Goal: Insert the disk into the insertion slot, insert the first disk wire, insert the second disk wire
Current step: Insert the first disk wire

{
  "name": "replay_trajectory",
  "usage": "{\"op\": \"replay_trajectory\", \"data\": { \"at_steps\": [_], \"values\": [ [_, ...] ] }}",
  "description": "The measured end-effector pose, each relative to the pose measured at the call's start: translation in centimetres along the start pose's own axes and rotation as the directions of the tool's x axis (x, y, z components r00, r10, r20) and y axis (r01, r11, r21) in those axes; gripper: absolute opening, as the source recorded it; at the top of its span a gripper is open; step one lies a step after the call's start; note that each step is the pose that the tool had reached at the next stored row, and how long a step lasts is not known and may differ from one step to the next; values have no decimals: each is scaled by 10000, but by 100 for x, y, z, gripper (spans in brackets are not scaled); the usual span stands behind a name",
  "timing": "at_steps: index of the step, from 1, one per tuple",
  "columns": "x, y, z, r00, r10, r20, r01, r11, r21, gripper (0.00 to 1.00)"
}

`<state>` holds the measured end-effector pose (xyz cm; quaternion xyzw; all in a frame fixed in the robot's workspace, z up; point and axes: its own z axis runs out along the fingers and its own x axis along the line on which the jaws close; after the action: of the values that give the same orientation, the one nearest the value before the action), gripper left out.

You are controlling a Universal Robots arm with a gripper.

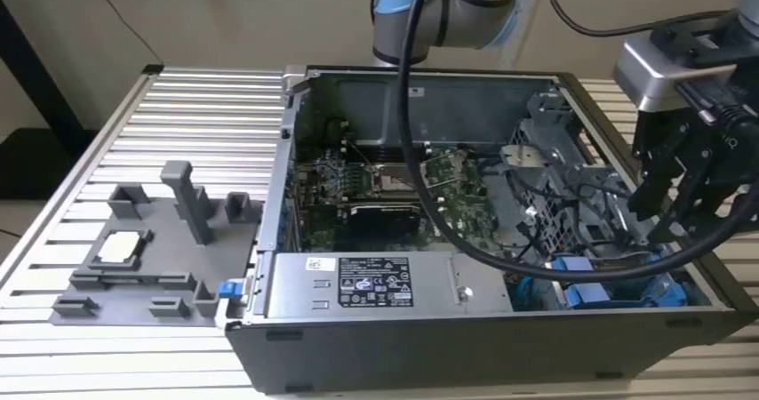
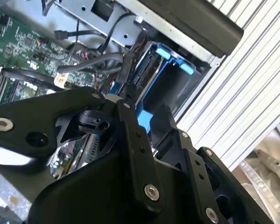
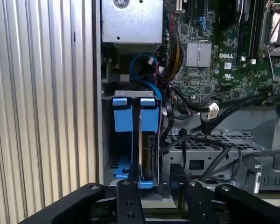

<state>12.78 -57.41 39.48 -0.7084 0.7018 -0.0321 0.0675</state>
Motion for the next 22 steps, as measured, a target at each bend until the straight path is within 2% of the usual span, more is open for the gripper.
{"op": "replay_trajectory", "data": {
  "at_steps": [2,3,5,8,12,15,17,22],
  "values": [
    [-2,5,-2,10000,-18,42,17,9994,355,41],
    [-15,7,3,10000,-45,44,43,9989,473,41],
    [-62,8,17,9999,-132,34,130,9978,643,41],
    [-139,12,37,9997,-228,-24,230,9957,896,41],
    [-230,47,65,9994,-289,-187,306,9945,1005,41],
    [-260,59,87,9986,-327,-419,369,9939,1040,41],
    [-263,60,98,9980,-345,-529,398,9937,1043,41],
    [-263,61,98,9979,-344,-542,399,9937,1044,41]
  ]
}}
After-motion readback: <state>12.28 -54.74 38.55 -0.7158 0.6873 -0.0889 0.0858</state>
